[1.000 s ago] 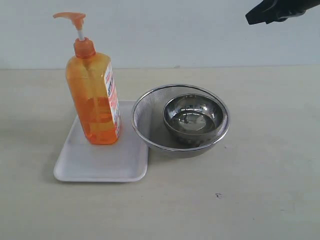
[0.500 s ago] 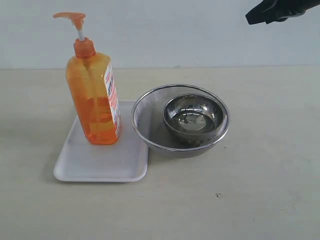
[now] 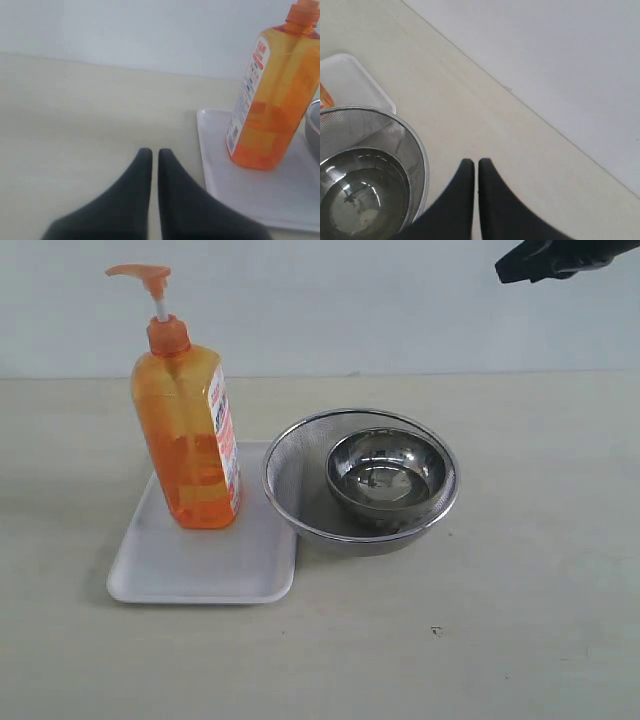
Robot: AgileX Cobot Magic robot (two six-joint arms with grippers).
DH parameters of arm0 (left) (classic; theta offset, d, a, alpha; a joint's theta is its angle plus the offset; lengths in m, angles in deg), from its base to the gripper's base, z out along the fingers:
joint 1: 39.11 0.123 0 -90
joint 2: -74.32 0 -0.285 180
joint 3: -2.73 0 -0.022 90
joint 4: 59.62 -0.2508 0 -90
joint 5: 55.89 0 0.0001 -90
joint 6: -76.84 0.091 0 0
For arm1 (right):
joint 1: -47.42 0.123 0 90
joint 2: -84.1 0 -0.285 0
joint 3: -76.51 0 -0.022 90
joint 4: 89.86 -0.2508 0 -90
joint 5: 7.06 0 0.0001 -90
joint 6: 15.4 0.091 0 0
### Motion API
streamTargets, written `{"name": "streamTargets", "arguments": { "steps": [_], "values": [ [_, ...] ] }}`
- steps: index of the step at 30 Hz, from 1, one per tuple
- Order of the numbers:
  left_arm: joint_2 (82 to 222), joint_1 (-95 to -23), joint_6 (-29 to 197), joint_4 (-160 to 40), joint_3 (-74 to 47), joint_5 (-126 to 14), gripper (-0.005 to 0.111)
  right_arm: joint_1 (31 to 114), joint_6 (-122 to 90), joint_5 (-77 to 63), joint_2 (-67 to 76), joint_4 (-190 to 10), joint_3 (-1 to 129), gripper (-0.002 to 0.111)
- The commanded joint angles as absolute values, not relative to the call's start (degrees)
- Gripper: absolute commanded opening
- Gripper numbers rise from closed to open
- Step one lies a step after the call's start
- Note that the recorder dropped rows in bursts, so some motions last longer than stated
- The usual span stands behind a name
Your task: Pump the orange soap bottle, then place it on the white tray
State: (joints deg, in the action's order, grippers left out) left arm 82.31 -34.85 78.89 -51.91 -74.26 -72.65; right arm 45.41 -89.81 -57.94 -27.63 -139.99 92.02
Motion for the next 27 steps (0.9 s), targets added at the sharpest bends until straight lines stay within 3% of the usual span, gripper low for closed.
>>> {"name": "streamTargets", "arguments": {
  "steps": [1, 17, 27],
  "values": [
    [82.1, -35.1, 78.6, -51.5, -74.5, -72.7, 0.005, 45.1, -86.4, -57.4, -27.2, -140.4, 91.9, 0.0],
    [82.1, -35.1, 78.6, -51.5, -74.5, -72.7, 0.005, 45.2, -70.1, -53.9, -19.0, -145.8, 91.9, 0.0],
    [82.1, -35.1, 78.6, -51.5, -74.5, -72.7, 0.005, 45.2, -66.8, -38.9, -6.9, -145.8, 91.9, 0.0]
  ]
}}
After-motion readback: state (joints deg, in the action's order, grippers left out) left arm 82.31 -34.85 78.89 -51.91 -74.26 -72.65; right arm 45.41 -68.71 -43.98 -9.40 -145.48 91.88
